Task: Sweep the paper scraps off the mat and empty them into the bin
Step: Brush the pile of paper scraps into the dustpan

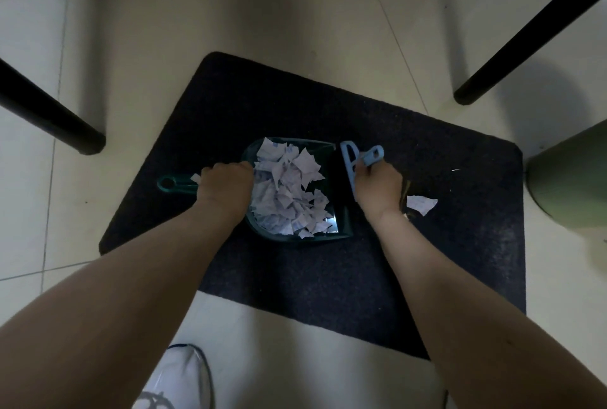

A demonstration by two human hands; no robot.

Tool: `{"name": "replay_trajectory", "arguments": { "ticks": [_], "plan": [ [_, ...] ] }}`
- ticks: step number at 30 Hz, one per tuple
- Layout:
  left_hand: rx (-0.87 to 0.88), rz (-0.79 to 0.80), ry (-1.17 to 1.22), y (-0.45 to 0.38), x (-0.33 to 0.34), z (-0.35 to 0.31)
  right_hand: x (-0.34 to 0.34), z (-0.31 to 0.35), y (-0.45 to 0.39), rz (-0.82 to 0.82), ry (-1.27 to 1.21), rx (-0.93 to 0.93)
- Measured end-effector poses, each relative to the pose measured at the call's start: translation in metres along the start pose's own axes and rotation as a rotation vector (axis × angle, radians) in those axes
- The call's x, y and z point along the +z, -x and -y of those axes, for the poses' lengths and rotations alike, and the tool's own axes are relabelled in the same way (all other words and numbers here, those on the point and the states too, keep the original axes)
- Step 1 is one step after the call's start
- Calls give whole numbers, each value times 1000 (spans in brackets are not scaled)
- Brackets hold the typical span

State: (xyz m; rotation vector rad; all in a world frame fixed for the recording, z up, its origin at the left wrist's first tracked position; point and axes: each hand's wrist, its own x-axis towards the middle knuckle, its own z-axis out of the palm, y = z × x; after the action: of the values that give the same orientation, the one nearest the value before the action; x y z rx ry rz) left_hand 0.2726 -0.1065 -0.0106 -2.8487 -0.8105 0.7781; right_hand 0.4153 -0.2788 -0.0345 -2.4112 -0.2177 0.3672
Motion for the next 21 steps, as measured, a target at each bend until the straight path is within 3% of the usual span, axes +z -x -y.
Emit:
{"name": "replay_trajectory", "arguments": {
  "ticks": [4,7,13,16,18,21],
  "plan": [
    [-3,4,5,0,0,-1,-19,-5,-8,-100,-198,48],
    [-5,7,5,0,-1,-2,-30,-5,-15,-180,-118,47],
    [-20,31,33,-1,0,-2,-7,-7,-12,-79,-109,54],
    [-18,20,38,-1,1,-2,2,-4,-9,-52,-318,108],
    [-14,14,39,-2,1,-2,-2,0,-10,-121,-497,131],
    [-15,18,38,-2,0,-2,-14,-1,-17,-248,-457,112]
  ]
}}
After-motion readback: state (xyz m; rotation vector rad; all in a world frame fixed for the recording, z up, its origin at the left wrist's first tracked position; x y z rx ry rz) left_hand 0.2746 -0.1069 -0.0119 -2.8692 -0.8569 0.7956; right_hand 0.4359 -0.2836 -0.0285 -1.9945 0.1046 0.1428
